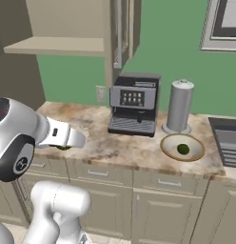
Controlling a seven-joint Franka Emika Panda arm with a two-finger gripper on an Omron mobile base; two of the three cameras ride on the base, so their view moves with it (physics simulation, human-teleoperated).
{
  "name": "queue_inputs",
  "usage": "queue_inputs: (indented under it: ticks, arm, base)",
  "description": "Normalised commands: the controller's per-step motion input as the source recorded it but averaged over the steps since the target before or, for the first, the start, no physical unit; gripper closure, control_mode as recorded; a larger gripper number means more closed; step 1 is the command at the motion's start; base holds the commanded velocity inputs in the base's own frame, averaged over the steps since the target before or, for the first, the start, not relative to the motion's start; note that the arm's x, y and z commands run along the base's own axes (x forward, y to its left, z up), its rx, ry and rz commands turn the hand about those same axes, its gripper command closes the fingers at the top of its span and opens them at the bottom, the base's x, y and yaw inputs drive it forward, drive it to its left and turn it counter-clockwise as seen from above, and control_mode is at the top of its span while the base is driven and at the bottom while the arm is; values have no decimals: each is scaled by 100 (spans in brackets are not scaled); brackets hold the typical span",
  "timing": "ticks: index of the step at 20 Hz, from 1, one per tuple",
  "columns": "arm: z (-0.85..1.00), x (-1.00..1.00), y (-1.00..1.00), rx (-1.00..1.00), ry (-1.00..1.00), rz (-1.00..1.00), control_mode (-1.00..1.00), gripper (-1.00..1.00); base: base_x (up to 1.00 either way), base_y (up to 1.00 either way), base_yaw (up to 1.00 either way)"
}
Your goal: Pick the limes from the cabinet and place them in one bowl. Pick the peach from the sink and place it in the other bowl.
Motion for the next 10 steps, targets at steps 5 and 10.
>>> queue_inputs:
  ticks: [5, 10]
  arm:
    - [0, 0, 0, 0, 0, 0, 100, 100]
    - [0, 0, 0, 0, 0, 0, 100, 100]
  base:
    - [0, -78, 0]
    - [2, -75, 0]
